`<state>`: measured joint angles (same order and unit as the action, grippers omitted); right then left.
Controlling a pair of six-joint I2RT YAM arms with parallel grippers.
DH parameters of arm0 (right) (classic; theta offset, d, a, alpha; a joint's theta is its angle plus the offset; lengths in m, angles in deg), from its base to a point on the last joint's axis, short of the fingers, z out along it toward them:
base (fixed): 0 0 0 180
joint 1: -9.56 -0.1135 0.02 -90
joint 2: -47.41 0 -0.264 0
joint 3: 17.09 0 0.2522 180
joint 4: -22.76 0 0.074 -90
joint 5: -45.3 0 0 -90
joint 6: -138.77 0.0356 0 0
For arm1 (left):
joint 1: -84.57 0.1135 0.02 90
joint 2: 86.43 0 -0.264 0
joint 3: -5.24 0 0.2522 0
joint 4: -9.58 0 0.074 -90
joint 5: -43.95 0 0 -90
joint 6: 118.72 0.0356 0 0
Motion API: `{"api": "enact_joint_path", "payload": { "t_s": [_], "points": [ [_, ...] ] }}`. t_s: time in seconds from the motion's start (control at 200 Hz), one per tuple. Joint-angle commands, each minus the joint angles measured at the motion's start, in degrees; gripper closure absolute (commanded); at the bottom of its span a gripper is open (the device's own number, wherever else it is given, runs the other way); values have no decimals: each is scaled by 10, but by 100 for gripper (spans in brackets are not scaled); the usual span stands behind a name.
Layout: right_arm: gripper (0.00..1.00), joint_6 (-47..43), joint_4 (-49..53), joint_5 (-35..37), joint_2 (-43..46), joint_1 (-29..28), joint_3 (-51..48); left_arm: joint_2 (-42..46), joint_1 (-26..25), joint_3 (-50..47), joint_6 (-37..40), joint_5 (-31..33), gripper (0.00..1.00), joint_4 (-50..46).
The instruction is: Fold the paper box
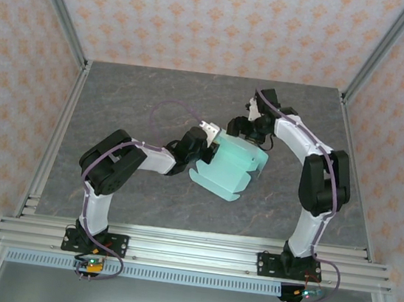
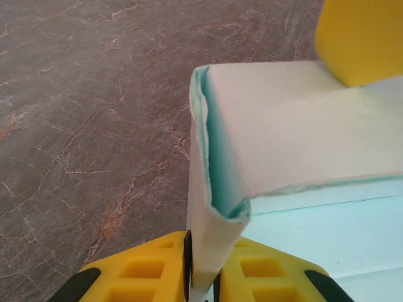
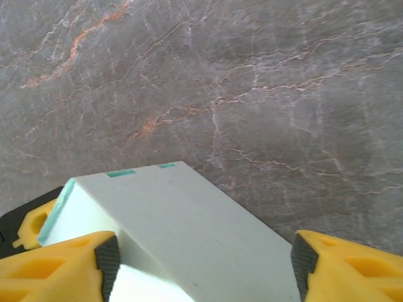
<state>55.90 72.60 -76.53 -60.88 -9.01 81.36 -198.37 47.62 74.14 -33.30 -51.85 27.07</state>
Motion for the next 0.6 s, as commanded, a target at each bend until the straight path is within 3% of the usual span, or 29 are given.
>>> {"api": "enact_joint_path", "payload": {
  "t_s": [0.0,0.27,0.596],
  "points": [
    [30,3,22,3,-20,-13,10,-16,4,10,7,-13,81,13],
    [34,31,32,45,-27,-24,-3,-37,1,23,-2,-35,83,32],
    [39,118,-21,-46,-5,-26,-51,-61,-21,46,-18,-4,87,41]
  ]
}}
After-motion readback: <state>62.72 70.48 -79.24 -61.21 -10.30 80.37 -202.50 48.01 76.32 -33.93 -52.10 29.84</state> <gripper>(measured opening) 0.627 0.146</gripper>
